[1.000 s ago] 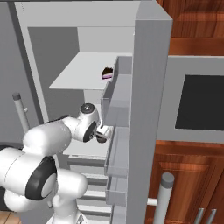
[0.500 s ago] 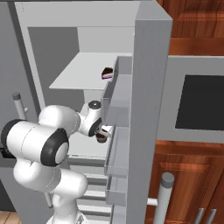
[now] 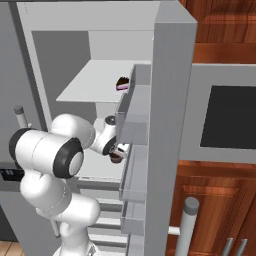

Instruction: Take the cake and cupcake from the fridge and place them on the empty tray on the dining counter.

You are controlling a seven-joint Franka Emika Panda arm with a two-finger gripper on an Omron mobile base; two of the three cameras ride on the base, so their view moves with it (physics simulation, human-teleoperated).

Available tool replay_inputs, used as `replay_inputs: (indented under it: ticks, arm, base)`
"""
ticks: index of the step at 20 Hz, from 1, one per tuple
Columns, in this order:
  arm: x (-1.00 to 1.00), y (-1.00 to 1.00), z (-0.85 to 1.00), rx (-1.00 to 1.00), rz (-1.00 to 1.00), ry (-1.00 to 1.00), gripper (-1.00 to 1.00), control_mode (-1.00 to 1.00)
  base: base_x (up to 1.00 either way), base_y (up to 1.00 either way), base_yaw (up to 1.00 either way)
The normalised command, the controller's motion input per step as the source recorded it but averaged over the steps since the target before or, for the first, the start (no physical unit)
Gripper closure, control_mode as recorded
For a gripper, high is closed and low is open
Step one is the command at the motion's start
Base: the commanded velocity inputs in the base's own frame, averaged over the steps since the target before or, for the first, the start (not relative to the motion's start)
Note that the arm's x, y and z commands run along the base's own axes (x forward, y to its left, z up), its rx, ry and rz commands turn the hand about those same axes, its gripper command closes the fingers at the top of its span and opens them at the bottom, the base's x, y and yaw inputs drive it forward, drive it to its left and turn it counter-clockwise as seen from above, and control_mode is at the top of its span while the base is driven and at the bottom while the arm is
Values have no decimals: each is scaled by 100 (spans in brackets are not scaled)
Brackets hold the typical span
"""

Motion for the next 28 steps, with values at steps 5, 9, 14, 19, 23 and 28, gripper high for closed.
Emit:
replay_inputs:
  ticks: [5,9,14,19,23,28]
  arm:
    - [11,8,-26,0,0,3,-100,-100]
    - [26,12,-17,0,0,0,-100,-100]
    - [26,0,-21,0,0,0,-100,-100]
    - [15,0,-46,0,0,0,-100,-100]
    - [0,0,-67,0,0,1,-100,-100]
    - [-8,-8,-43,0,0,1,100,-100]
  base:
    - [0,0,0]
    - [0,0,0]
    - [0,0,0]
    - [0,0,0]
    - [0,0,0]
    - [0,0,0]
